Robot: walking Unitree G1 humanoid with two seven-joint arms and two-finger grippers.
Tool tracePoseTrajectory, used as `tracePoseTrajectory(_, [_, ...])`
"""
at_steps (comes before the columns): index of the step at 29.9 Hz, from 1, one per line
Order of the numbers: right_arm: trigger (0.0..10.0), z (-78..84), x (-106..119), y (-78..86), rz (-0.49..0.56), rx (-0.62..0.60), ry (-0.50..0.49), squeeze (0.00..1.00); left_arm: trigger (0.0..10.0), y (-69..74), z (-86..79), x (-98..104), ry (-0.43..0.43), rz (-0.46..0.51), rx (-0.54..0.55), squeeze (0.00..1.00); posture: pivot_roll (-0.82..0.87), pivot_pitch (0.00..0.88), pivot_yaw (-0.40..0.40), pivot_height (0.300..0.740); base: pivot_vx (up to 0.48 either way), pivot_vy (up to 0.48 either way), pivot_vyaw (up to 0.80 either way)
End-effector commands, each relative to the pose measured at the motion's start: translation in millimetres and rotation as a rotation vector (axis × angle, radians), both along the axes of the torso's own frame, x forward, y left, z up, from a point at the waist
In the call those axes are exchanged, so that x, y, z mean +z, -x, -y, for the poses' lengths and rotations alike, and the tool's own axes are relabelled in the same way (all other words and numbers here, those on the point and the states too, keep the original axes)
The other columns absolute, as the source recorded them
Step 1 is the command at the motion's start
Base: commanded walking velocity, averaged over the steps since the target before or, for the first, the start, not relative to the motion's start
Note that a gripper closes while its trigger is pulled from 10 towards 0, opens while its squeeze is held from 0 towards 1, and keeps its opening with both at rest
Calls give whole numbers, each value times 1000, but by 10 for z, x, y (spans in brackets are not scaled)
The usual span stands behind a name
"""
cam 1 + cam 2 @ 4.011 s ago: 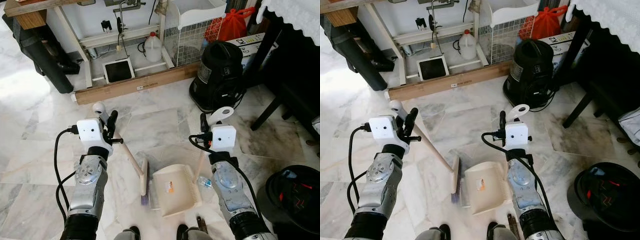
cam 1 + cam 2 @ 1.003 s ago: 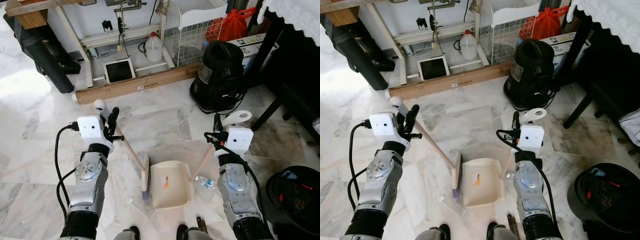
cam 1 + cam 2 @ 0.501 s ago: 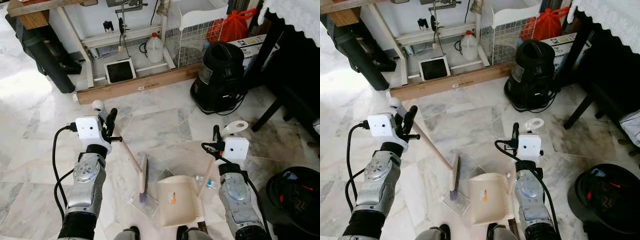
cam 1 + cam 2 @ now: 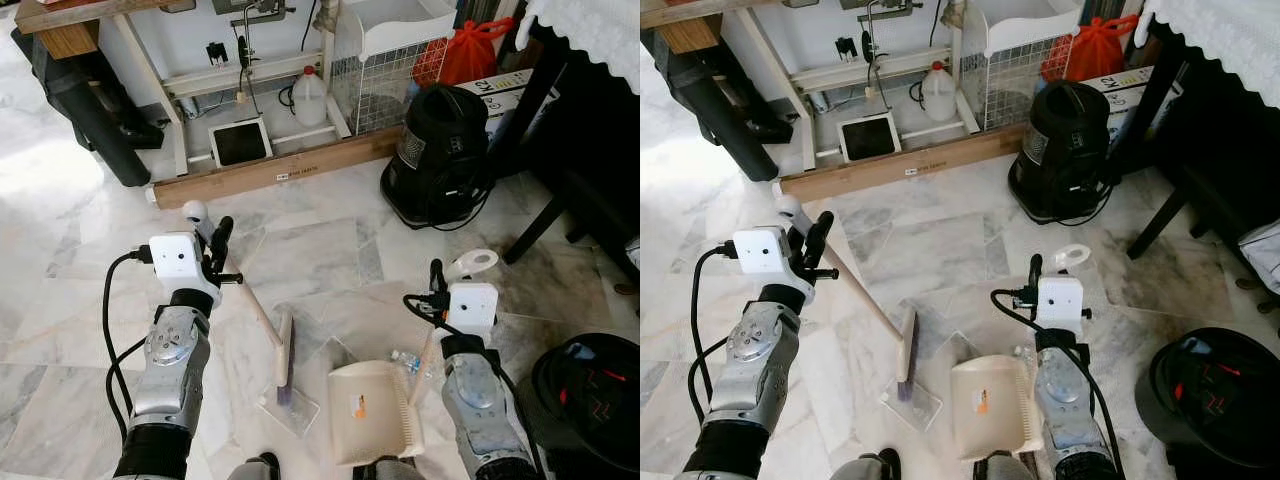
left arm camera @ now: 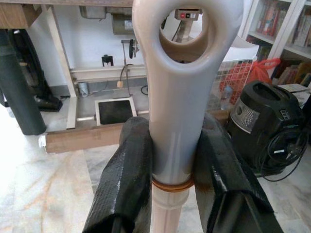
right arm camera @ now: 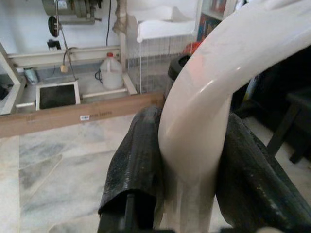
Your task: Sweep floor
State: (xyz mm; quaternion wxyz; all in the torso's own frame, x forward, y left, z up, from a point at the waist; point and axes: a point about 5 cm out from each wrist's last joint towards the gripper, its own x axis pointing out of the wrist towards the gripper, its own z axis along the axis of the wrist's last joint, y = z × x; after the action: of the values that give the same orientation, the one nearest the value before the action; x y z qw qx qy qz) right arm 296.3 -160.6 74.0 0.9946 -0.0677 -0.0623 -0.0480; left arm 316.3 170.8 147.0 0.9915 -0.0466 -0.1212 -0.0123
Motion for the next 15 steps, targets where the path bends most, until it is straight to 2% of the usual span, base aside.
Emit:
tracePoseTrajectory(1, [10000,-34,-73,49,-21,10,5,0,10000,43,-86,25,-5,18,18,0,114,215,59,740,0,0,0])
tracePoseTrajectory(9, [10000,-48,-116,67,-34,13,7,0,10000,61,-157,11,-25,9,34,0,117,220,59,740,0,0,0])
tracePoseTrajectory(13, [10000,-55,-137,79,-40,14,8,0,10000,67,-301,15,-77,-5,71,0,120,224,61,740,0,0,0])
tracePoseTrajectory(15, [10000,-56,-140,80,-41,14,8,0,10000,68,-320,14,-85,-8,76,0,120,224,61,740,0,0,0])
